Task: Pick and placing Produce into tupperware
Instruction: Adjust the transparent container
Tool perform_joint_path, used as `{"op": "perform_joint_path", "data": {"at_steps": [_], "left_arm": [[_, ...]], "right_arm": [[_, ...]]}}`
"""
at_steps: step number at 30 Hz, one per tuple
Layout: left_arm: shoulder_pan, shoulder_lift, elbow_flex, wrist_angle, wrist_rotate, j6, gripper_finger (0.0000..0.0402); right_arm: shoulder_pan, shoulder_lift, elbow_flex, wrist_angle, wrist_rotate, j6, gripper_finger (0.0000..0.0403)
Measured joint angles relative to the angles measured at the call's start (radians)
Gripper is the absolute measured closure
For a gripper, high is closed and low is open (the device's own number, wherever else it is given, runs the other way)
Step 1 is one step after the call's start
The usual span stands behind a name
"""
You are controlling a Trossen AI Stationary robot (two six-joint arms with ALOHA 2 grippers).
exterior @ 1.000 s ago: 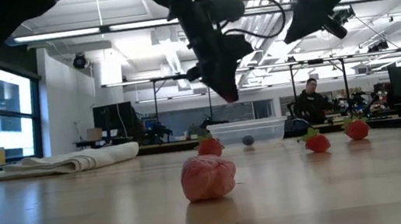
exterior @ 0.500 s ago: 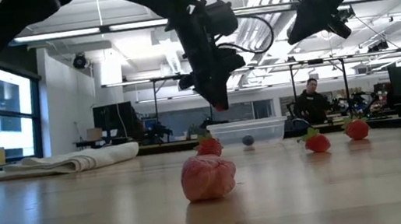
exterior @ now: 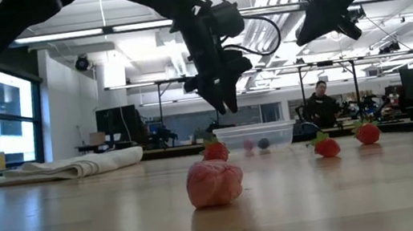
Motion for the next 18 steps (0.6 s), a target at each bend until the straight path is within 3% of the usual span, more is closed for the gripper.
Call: {"op": "perform_joint_path", "data": {"at_steps": [5,10,18], "left_arm": [[-0.004,-0.02,-0.001,-0.068,0.011,-0.002,0.0227],[-0.01,-0.077,-0.001,-0.18,-0.016,-0.007,0.0262],[-0.029,-0.182,0.0,-0.315,-0.084,-0.033,0.0312]], "right_arm": [[0.0,0.048,0.0,-0.096,0.062,0.018,0.0403],[0.0,0.19,-0.008,-0.108,0.067,0.024,0.0403],[-0.009,0.488,-0.008,0.07,0.002,-0.031,0.0403]]}}
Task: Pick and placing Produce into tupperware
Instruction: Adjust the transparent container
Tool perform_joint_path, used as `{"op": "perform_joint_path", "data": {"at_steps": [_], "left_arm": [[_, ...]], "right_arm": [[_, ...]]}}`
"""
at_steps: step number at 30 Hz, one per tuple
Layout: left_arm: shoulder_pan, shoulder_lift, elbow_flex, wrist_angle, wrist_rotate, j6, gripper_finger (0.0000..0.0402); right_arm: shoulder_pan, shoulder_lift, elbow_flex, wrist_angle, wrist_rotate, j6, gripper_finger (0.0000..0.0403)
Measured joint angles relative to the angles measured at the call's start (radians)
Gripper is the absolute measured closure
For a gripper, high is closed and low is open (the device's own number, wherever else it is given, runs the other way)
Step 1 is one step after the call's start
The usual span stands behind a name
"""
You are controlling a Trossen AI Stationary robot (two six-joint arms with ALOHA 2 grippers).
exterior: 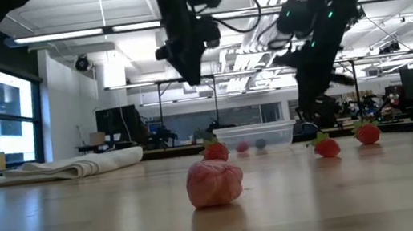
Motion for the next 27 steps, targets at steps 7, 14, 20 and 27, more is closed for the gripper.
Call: {"op": "perform_joint_path", "data": {"at_steps": [7,14,20,27], "left_arm": [[-0.009,-0.052,0.0,-0.09,-0.04,-0.021,0.0336],[-0.02,-0.056,0.0,-0.089,-0.038,-0.021,0.0344],[-0.032,-0.056,0.0,-0.09,-0.033,-0.023,0.034],[-0.041,-0.056,0.0,-0.093,-0.039,-0.027,0.034]], "right_arm": [[0.0,0.108,0.02,0.007,-0.003,-0.05,0.0403],[-0.016,0.11,0.059,0.041,0.01,-0.08,0.0403],[-0.018,0.11,0.093,0.008,0.03,-0.117,0.0403],[-0.041,0.11,0.082,-0.069,0.055,-0.124,0.0403]]}}
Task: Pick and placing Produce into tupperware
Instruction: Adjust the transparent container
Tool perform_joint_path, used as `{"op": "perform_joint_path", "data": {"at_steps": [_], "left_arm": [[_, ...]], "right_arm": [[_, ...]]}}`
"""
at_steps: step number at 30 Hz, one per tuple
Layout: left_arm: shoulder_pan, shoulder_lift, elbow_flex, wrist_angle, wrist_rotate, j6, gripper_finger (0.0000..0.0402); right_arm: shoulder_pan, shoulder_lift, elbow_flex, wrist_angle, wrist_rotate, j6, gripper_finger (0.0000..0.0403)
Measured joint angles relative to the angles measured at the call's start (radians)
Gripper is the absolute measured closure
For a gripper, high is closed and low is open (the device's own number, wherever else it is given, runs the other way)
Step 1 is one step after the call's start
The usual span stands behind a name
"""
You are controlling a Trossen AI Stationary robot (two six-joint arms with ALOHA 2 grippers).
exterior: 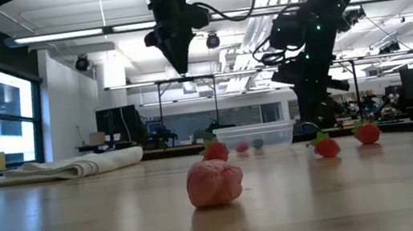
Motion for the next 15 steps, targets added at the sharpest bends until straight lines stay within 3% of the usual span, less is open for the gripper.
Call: {"op": "perform_joint_path", "data": {"at_steps": [15], "left_arm": [[-0.007,0.0,0.0,0.01,0.004,0.0,0.034]], "right_arm": [[0.009,0.107,-0.002,0.145,-0.054,0.01,0.0403]]}}
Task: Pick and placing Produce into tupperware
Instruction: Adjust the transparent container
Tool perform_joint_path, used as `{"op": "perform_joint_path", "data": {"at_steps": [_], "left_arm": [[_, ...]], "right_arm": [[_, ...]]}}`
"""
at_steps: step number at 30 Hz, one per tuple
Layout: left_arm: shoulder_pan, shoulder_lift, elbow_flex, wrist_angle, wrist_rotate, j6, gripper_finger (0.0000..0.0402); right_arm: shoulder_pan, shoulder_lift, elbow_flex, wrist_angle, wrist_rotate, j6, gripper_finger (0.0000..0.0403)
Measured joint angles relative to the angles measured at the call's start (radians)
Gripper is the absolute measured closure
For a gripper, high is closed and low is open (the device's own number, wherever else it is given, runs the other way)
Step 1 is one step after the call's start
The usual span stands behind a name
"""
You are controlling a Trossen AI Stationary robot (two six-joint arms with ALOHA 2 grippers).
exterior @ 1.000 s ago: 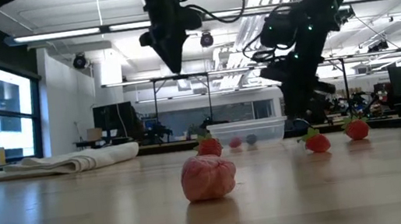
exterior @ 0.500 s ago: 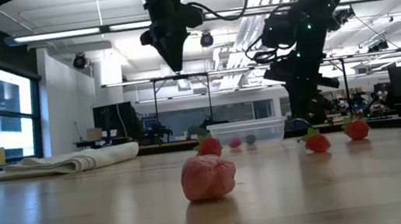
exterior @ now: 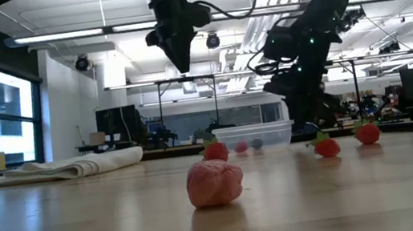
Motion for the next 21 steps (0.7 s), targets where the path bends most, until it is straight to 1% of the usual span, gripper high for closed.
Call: {"op": "perform_joint_path", "data": {"at_steps": [5,21], "left_arm": [[0.001,0.0,0.0,0.0,0.001,0.0,0.034],[0.001,0.0,0.0,0.0,0.006,-0.003,0.034]], "right_arm": [[0.0,0.002,0.0,0.039,-0.013,0.01,0.0403],[0.0,0.002,0.0,0.084,-0.045,0.019,0.0403]]}}
